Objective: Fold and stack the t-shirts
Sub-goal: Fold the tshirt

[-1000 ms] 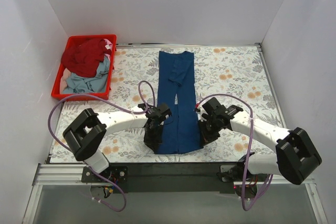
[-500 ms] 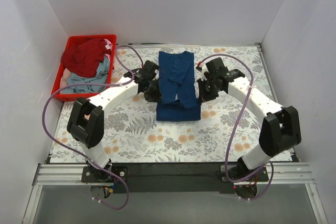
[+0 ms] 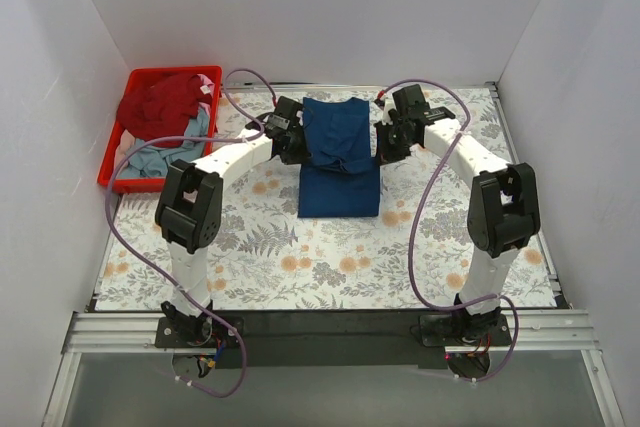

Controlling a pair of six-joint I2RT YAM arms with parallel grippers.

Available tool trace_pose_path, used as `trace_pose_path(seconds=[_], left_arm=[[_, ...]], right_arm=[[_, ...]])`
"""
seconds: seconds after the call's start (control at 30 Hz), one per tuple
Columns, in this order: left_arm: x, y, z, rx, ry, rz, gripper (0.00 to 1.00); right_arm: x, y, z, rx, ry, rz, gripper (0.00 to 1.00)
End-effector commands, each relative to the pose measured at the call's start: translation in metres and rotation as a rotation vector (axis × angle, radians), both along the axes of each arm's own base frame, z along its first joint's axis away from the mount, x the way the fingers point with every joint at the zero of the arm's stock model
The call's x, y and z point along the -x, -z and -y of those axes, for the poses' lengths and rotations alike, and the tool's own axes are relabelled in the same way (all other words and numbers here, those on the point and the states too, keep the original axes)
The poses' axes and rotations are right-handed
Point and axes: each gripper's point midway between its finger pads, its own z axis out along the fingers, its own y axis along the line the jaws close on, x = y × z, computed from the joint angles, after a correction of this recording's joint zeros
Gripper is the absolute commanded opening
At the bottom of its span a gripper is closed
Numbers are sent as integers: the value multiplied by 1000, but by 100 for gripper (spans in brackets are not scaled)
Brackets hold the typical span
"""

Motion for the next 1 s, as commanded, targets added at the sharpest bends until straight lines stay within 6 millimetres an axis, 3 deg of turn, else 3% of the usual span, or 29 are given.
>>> trace_pose_path(seconds=[0.0, 0.33, 0.37, 0.43, 0.5, 0.63, 0.73, 0.77, 0.83, 0.93, 0.97], left_arm=[[-33, -22, -5, 13, -33, 115, 0], [-43, 21, -4, 25, -53, 89, 0], [-44, 23, -4, 22, -53, 92, 2], [-43, 28, -6, 9, -54, 86, 12], [-43, 25, -11, -4, -70, 96, 20], [-37, -1, -18, -11, -94, 152, 34], [-22, -24, -19, -31, -103, 203, 40], [-9, -32, -12, -32, -81, 218, 40], [6, -32, -5, -54, -47, 226, 40], [43, -23, 18, -60, 41, 203, 34], [57, -19, 28, -58, 75, 191, 33]], right_arm=[[-26, -7, -4, -37, 4, 66, 1], [-56, 30, -11, -38, 6, 103, 2], [-57, 32, -10, -37, 5, 100, 12], [-58, 35, -11, -39, 3, 95, 19], [-56, 32, -11, -39, 2, 100, 24], [-55, -1, -9, 34, 28, 208, 32], [-49, -18, -11, 83, 53, 275, 35], [-47, -21, -13, 80, 52, 286, 36], [-38, -19, -14, 100, 60, 298, 36], [-27, -19, -36, 48, 17, 327, 36], [-18, -10, -45, 14, -14, 297, 34]])
